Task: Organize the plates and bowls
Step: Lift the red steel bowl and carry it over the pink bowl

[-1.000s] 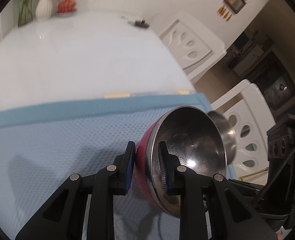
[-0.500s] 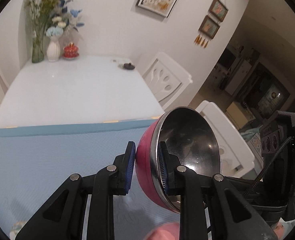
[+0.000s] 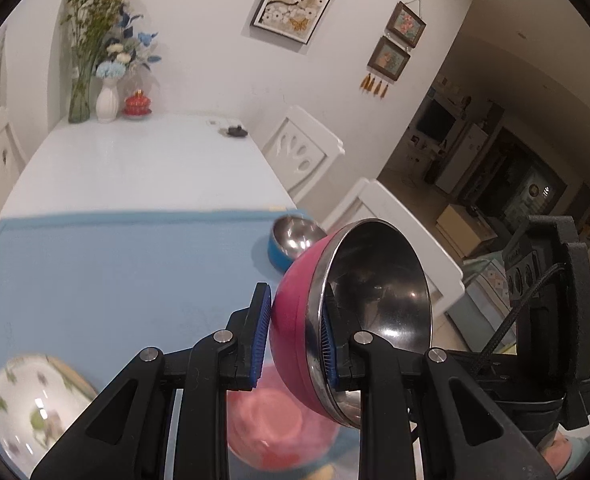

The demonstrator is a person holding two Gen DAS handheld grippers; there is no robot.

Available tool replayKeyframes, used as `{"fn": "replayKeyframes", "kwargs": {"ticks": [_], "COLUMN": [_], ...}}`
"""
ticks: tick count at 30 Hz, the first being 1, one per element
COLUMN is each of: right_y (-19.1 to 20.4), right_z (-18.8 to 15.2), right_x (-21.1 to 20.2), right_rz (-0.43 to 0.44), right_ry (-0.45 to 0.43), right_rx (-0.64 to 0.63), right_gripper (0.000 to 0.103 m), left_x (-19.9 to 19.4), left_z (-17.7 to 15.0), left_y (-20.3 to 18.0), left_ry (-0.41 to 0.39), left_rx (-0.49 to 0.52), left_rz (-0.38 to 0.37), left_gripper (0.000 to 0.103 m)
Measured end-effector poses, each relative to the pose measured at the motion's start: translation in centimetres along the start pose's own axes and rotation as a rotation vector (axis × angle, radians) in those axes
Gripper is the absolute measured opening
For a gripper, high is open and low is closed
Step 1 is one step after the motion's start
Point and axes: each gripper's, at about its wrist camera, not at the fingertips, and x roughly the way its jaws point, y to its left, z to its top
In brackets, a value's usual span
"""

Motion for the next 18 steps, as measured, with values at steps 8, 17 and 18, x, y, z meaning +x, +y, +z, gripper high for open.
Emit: {"fn": "replayKeyframes", "kwargs": {"ticks": [8, 17, 18], "right_y": [-2.6, -4.9, -5.0], "right_z": [-5.2, -8.4, -8.5], "right_x": [0.5, 3.2, 3.5], "right_rz": [-0.039, -0.087, -0.092], "right_ry": [0.073, 0.135, 0.141], "right_rx": [0.020, 0.023, 0.022], "right_gripper": [0.036, 0.036, 0.036], "left_x": [0.3, 2.3, 2.6], "left_z": [-6.0, -9.9, -10.1], "left_y": [-1.0, -0.9, -0.9], "left_ry": [0.093, 0.178, 0.185], "left_rx": [-0.032, -0.040, -0.034], "left_rz": [0.007, 0.028, 0.038], "left_gripper": [0.020, 0.020, 0.020]}}
